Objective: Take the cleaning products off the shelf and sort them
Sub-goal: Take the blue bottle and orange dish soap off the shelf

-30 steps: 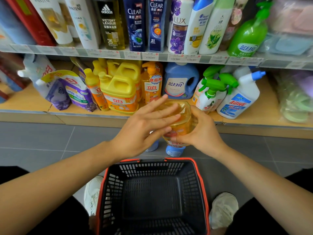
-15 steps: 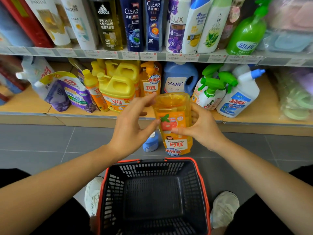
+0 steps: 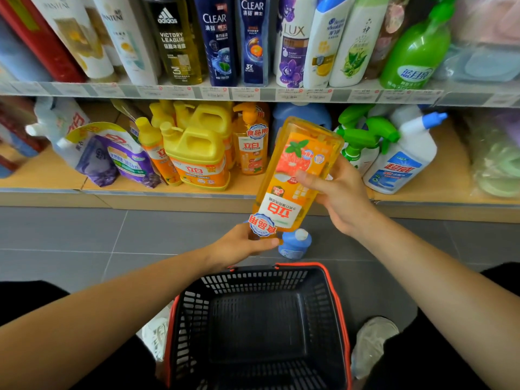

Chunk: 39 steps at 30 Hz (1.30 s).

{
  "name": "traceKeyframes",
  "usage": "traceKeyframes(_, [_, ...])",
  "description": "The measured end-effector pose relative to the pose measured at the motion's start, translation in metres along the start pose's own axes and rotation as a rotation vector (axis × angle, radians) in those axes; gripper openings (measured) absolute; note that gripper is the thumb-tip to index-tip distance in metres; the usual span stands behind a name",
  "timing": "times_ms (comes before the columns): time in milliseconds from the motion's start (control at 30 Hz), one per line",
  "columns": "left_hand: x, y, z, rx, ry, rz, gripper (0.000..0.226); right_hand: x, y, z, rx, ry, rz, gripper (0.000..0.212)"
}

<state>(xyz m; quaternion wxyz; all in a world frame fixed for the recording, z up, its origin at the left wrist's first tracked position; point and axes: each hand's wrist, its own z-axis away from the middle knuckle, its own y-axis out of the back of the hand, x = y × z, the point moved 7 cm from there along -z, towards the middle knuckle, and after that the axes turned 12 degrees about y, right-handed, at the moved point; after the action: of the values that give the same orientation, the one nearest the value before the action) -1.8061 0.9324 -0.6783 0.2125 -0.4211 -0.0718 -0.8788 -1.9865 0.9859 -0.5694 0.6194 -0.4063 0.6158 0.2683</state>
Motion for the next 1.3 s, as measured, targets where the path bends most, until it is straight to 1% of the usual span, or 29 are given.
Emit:
traceKeyframes(100, [-0.003, 0.015, -0.006, 0.064, 0.012, 0.174, 0.026, 0.004, 0.008, -0.01, 0.05, 0.013, -0.033, 0.077])
traceKeyframes(167, [0.001, 0.027, -0.006, 0.1, -0.003, 0.212, 0.022, 0.005, 0.017, -0.019, 0.081, 0.034, -0.06, 0.088])
traceKeyframes(233, [0.007, 0.042, -0.004, 0.143, -0.032, 0.215, 0.022, 0.009, 0.026, -0.027, 0.093, 0.013, -0.103, 0.091])
traceKeyframes(300, [0.017, 0.055, 0.001, 0.194, -0.074, 0.209, 0.028, 0.014, 0.032, -0.033, 0.078, -0.027, -0.117, 0.088])
traceKeyframes(367, [0.028, 0.067, 0.008, 0.271, -0.126, 0.167, 0.036, 0.021, 0.037, -0.036, 0.063, -0.059, -0.125, 0.079])
traceKeyframes(533, [0.057, 0.095, 0.027, 0.5, -0.253, 0.086, 0.043, 0.05, 0.037, -0.038, 0.054, -0.174, -0.215, 0.063])
traceKeyframes(600, [0.069, 0.105, 0.035, 0.578, -0.311, 0.108, 0.038, 0.067, 0.033, -0.036, 0.055, -0.25, -0.238, 0.062])
traceKeyframes(700, [0.087, 0.121, 0.048, 0.661, -0.384, 0.128, 0.036, 0.096, 0.032, -0.029, 0.068, -0.413, -0.175, 0.072])
traceKeyframes(733, [0.092, 0.126, 0.051, 0.672, -0.389, 0.122, 0.036, 0.105, 0.029, -0.024, 0.041, -0.473, -0.15, 0.072])
traceKeyframes(767, [0.097, 0.131, 0.054, 0.678, -0.387, 0.12, 0.035, 0.111, 0.023, -0.02, -0.018, -0.517, -0.118, 0.067])
traceKeyframes(833, [0.107, 0.141, 0.059, 0.691, -0.398, 0.127, 0.031, 0.118, 0.007, -0.012, -0.16, -0.563, -0.05, 0.054])
traceKeyframes(867, [0.114, 0.145, 0.061, 0.697, -0.415, 0.116, 0.029, 0.12, -0.001, -0.009, -0.212, -0.573, -0.027, 0.053])
traceKeyframes(967, [0.131, 0.148, 0.065, 0.65, -0.454, -0.039, 0.028, 0.118, -0.014, -0.012, -0.282, -0.532, 0.054, 0.061])
traceKeyframes(1000, [0.133, 0.147, 0.063, 0.644, -0.446, -0.125, 0.03, 0.114, -0.015, -0.017, -0.288, -0.491, 0.112, 0.058])
traceKeyframes(1033, [0.132, 0.146, 0.061, 0.66, -0.424, -0.233, 0.031, 0.11, -0.015, -0.024, -0.29, -0.44, 0.195, 0.051])
traceKeyframes(1100, [0.127, 0.148, 0.055, 0.73, -0.366, -0.453, 0.032, 0.1, -0.013, -0.042, -0.283, -0.323, 0.395, 0.036])
traceKeyframes(1167, [0.116, 0.156, 0.047, 0.758, -0.302, -0.553, 0.033, 0.092, -0.014, -0.067, -0.263, -0.231, 0.539, 0.034])
traceKeyframes(1233, [0.101, 0.169, 0.04, 0.762, -0.213, -0.594, 0.036, 0.088, -0.021, -0.095, -0.25, -0.159, 0.599, 0.037])
traceKeyframes(1300, [0.083, 0.18, 0.03, 0.75, -0.125, -0.62, 0.036, 0.088, -0.031, -0.122, -0.232, -0.118, 0.642, 0.051])
